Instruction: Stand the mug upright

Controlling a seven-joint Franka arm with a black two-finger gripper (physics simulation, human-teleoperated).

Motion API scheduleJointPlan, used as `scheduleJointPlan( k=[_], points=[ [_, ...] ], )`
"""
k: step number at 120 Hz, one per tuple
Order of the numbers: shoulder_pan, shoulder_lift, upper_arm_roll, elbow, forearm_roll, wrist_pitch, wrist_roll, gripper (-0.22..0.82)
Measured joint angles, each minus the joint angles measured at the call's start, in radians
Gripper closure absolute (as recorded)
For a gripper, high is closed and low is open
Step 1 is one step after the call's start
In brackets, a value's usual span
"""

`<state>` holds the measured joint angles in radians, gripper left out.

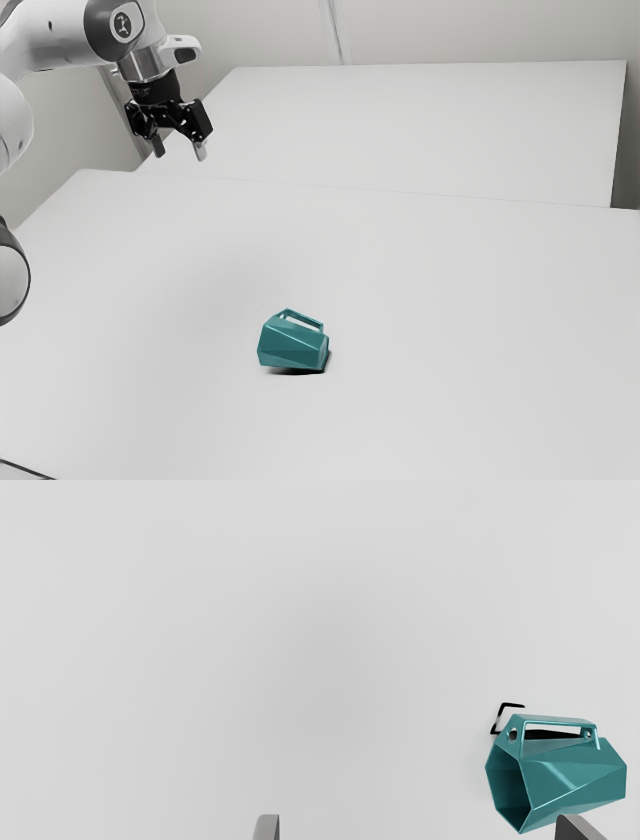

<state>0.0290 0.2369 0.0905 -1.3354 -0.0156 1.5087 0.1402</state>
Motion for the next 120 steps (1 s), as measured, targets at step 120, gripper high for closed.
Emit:
scheduleJointPlan(
  k=[120],
  points=[
    [0.002,-0.212,0.049,-0.749,-0.633,0.321,0.231,0.00]
  ],
)
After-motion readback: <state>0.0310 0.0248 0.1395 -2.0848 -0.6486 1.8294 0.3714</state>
